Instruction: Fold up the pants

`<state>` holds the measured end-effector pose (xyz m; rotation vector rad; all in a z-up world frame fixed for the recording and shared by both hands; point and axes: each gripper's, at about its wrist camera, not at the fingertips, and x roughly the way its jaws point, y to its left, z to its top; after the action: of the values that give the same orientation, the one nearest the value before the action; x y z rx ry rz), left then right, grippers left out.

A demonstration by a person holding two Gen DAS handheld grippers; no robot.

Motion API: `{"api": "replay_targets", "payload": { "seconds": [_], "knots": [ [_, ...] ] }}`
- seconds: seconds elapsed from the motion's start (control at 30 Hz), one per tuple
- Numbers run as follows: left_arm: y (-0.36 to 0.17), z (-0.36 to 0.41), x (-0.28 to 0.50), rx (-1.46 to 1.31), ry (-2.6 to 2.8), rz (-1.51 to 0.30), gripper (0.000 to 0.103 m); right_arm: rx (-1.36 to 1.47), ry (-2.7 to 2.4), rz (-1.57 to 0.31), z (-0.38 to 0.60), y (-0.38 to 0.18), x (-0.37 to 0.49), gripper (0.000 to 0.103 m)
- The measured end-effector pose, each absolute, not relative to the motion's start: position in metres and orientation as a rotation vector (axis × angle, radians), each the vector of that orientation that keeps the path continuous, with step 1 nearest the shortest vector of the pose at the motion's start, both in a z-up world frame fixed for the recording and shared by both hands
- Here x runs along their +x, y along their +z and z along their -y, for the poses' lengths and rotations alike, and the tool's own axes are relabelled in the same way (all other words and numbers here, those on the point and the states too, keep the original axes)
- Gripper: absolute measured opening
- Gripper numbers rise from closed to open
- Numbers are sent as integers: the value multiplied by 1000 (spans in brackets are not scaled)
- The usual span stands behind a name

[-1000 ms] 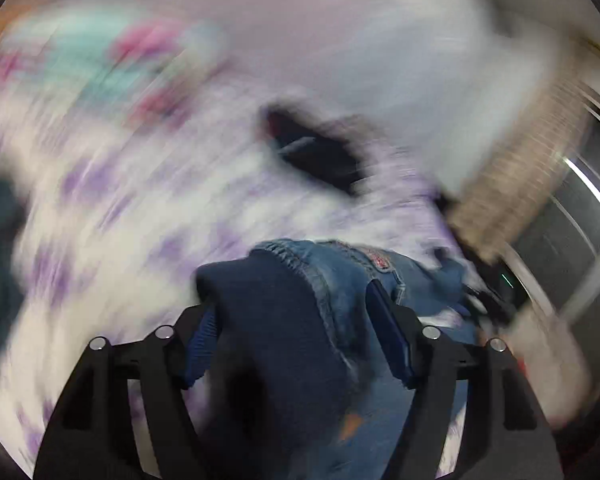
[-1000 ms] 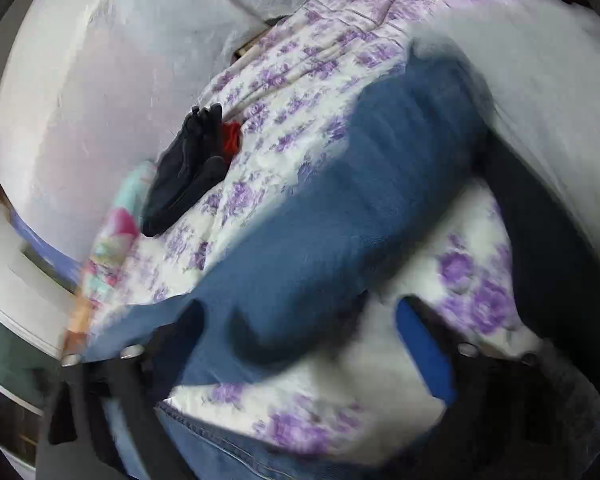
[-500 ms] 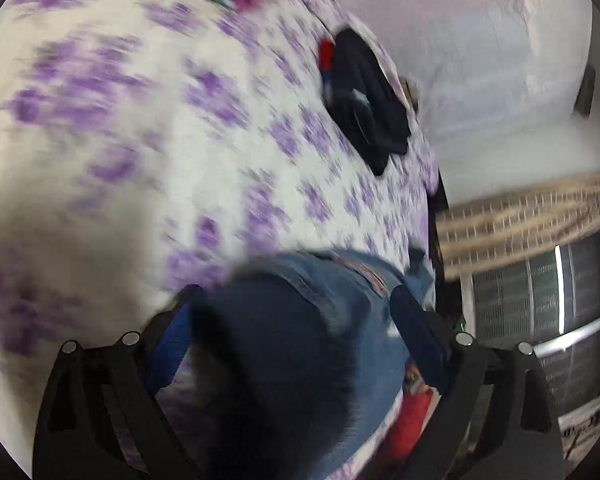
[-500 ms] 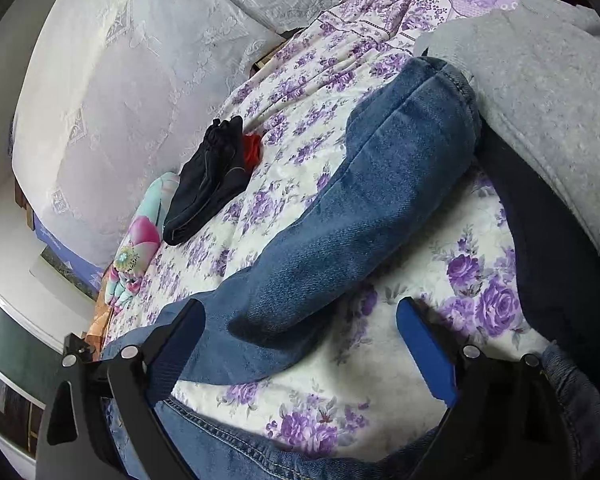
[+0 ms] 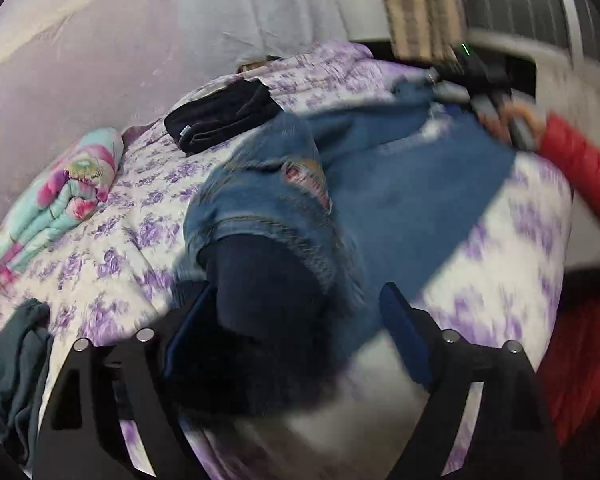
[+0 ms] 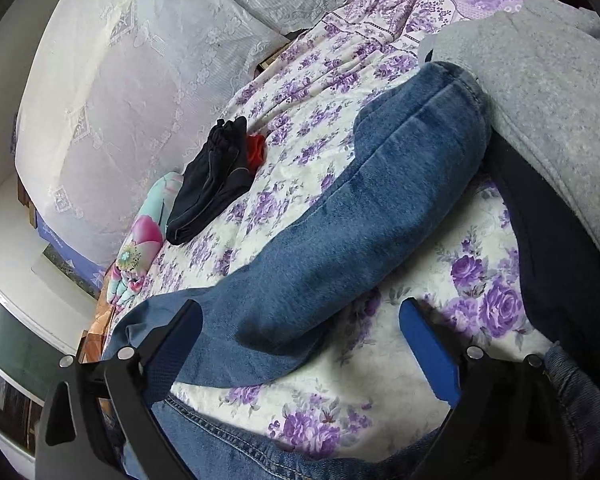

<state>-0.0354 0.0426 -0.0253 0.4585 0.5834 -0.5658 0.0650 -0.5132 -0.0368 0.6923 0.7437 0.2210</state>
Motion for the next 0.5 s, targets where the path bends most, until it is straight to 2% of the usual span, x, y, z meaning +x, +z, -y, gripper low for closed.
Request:
{"api": "replay_targets", "payload": {
  "seconds": [0.07, 0.3, 0.4, 0.5],
  "knots": [
    [-23, -44, -43, 466, -533, -570, 90, 697, 224, -741, 514, -37, 65, 99],
    [25, -90, -3, 67, -489, -529, 98, 696, 220, -739, 512, -37, 64, 99],
    [35, -125, 28, -178, -481, -576, 98, 695, 218, -739, 512, -37, 64, 99],
    [28, -137, 71, -339, -489, -715, 98, 689, 215, -742, 512, -37, 64, 99]
  ]
}}
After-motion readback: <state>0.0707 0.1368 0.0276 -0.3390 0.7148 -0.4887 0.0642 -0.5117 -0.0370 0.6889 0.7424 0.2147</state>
